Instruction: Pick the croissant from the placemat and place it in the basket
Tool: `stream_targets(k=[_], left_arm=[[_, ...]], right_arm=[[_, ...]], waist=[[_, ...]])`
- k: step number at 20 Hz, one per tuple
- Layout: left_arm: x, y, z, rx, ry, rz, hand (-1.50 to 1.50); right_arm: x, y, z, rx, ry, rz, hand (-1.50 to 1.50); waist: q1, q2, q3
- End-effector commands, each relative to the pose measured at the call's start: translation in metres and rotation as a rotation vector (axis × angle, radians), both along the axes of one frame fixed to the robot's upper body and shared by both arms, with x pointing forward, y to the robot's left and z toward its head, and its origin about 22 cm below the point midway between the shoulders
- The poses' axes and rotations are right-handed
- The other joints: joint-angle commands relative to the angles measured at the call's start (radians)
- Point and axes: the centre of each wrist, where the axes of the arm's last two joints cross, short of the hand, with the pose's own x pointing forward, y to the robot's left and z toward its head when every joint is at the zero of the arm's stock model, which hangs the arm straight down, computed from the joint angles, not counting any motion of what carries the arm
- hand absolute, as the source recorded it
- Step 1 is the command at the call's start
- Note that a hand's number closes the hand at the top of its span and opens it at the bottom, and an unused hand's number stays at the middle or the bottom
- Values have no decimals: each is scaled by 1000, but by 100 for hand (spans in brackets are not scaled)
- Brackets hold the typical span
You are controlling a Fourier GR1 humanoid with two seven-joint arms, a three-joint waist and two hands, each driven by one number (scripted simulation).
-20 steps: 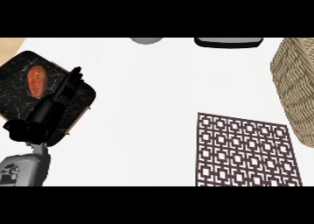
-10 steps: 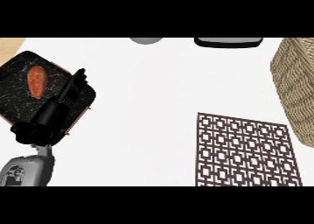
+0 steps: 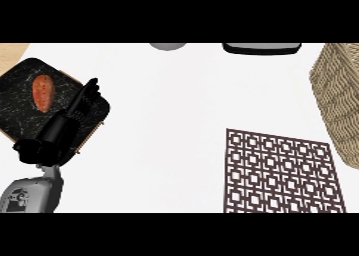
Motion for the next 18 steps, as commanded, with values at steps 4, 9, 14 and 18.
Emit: stream_targets(k=[4, 9, 14, 18], left_arm=[[2, 16, 3, 2, -1, -5, 0], [-4, 9, -7, 14, 5, 9, 0], [0, 6, -4, -1, 15, 9, 0], [6, -3, 12, 2, -11, 4, 0]], right_arm=[[14, -10, 2, -23, -27, 19, -150], [11, -17, 10, 89, -111, 93, -150], [7, -29, 41, 250, -122, 47, -150], [-29, -67, 53, 343, -69, 35, -150]], waist=[[4, 2, 0], [1, 1, 0], [-6, -2, -1], [-3, 2, 1]])
